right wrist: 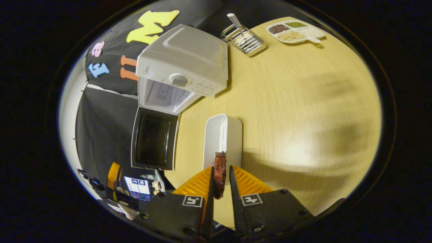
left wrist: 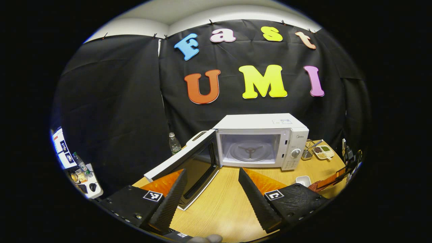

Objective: Open the microwave oven with the left hand, put the food in, and close the microwave oven.

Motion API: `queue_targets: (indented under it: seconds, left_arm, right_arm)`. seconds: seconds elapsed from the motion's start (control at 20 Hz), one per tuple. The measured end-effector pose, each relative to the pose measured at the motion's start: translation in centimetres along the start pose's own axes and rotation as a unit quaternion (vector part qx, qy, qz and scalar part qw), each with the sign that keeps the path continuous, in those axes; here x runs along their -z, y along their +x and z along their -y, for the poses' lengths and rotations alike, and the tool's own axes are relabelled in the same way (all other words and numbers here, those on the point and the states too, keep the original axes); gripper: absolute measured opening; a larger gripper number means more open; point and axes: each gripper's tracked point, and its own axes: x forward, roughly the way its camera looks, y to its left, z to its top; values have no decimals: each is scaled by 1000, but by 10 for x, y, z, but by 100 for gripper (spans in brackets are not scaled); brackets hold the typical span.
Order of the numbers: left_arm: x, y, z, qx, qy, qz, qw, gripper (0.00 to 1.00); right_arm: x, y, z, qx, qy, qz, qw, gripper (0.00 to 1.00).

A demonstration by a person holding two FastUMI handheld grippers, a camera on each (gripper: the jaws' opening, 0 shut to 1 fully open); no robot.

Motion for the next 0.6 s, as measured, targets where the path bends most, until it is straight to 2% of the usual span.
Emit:
queue_targets:
  seconds: [0.05,0.1,0.15,0.2,0.25,0.3,0.35,0.4,0.45,0.5,0.6]
  left_arm:
    - [1,1,-1,2,-3,-1,1000,94]
    - [2,4,-5,2,-5,0,1000,94]
    - [3,5,-8,5,-7,-2,1000,94]
    - [5,8,-12,6,-9,-4,1000,94]
    - [6,10,-16,8,-10,-6,1000,94]
    - [6,13,-21,8,-12,-6,1000,94]
    - [5,15,-26,9,-13,-5,1000,94]
    - [3,16,-29,12,-14,-1,1000,94]
    - [3,16,-32,16,-15,0,1000,94]
    - [3,17,-35,20,-14,1,1000,94]
    - [1,20,-38,29,-7,6,1000,94]
  right_arm:
    - [1,0,0,1,10,-4,1000,8]
    - [1,-1,0,6,15,-4,1000,12]
    - [2,-2,0,10,14,-5,1000,19]
    - [3,-2,-1,15,13,-4,1000,10]
    - [5,-3,-2,18,12,-3,1000,17]
    - [4,-4,-4,21,13,2,1000,16]
    - [3,-5,-7,22,7,10,1000,7]
    - [2,-7,-12,25,-2,16,1000,14]
    - [2,-12,-18,26,-10,22,999,5]
    - [0,-16,-25,29,-16,29,999,4]
    - [-3,-26,-44,31,-29,47,998,19]
